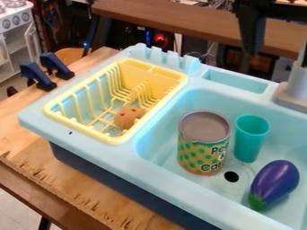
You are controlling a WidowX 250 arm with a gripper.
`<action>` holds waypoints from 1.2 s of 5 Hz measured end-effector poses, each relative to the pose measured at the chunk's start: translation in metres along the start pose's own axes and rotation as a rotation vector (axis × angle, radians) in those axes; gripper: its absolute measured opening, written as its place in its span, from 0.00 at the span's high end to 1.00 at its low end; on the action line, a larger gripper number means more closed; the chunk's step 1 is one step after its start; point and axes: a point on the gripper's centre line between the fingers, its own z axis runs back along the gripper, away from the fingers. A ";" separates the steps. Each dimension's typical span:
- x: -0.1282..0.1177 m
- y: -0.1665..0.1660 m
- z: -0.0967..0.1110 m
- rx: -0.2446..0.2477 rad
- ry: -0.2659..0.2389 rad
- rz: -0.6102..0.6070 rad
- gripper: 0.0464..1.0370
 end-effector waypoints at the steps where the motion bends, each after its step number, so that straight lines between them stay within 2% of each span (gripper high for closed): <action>1: -0.002 0.001 -0.012 0.015 0.034 -0.002 0.03; 3: -0.008 0.044 -0.033 0.112 0.089 0.054 0.03; 4: -0.016 0.057 -0.037 0.143 0.112 0.070 0.03; 5: -0.018 0.066 -0.048 0.197 0.139 0.082 0.03; 6: -0.021 0.068 -0.065 0.233 0.197 0.082 0.03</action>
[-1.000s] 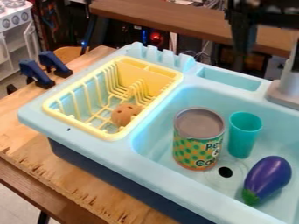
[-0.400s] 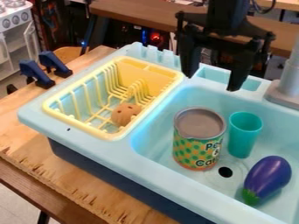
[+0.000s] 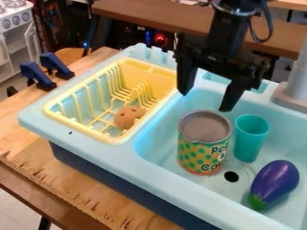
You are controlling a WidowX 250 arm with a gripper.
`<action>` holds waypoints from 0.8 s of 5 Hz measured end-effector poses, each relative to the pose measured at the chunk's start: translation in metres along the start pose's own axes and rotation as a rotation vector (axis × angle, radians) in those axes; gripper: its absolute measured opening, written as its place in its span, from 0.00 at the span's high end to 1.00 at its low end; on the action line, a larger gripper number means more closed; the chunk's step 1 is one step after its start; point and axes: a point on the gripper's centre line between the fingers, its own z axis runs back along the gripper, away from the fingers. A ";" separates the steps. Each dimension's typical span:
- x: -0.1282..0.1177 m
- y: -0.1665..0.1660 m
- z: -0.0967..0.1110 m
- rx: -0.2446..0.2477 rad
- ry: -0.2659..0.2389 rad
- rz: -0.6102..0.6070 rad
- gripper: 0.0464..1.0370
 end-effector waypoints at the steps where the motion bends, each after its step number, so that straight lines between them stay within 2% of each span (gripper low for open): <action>1: 0.001 0.001 -0.025 0.093 0.101 -0.010 0.03; 2: 0.004 0.000 -0.034 0.105 0.121 -0.019 0.03; 3: 0.001 -0.003 -0.033 0.111 0.136 -0.027 0.03; 4: -0.006 -0.009 -0.032 0.094 0.171 -0.034 0.03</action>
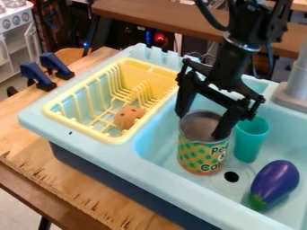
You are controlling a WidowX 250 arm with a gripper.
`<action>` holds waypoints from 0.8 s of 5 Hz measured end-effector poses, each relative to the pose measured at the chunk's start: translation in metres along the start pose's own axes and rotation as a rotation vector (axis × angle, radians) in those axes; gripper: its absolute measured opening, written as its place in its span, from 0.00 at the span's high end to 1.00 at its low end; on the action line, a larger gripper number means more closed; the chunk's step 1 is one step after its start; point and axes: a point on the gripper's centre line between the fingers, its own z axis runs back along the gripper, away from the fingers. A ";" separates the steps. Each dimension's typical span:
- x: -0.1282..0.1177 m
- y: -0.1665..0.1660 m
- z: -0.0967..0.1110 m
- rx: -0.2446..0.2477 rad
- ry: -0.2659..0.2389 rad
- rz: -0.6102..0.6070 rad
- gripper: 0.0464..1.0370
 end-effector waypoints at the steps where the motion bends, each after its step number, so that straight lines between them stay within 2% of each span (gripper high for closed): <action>1: -0.019 -0.012 -0.003 -0.022 0.066 -0.028 0.03; 3: -0.038 -0.025 -0.005 -0.044 0.123 -0.069 0.03; 4: -0.044 -0.028 -0.005 -0.056 0.122 -0.070 0.03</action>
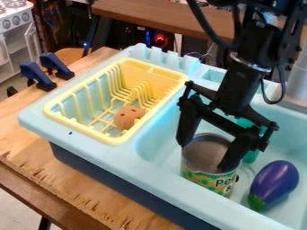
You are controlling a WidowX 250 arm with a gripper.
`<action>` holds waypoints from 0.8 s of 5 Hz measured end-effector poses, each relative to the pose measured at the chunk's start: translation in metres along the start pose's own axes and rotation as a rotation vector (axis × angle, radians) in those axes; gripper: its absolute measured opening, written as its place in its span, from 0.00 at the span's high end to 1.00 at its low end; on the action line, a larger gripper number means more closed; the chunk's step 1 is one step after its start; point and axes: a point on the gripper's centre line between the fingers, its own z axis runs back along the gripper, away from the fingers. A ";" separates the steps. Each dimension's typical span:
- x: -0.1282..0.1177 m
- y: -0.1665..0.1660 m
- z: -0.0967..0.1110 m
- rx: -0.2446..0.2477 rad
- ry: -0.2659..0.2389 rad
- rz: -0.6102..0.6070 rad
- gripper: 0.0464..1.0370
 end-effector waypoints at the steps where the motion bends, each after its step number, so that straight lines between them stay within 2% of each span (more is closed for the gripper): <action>1: 0.002 -0.001 0.001 -0.002 -0.006 -0.009 0.03; 2: 0.016 0.005 0.009 -0.045 -0.084 0.011 0.03; 3: 0.023 0.020 0.028 -0.077 -0.150 0.054 0.03; 4: 0.017 0.032 0.053 -0.113 -0.243 0.072 0.03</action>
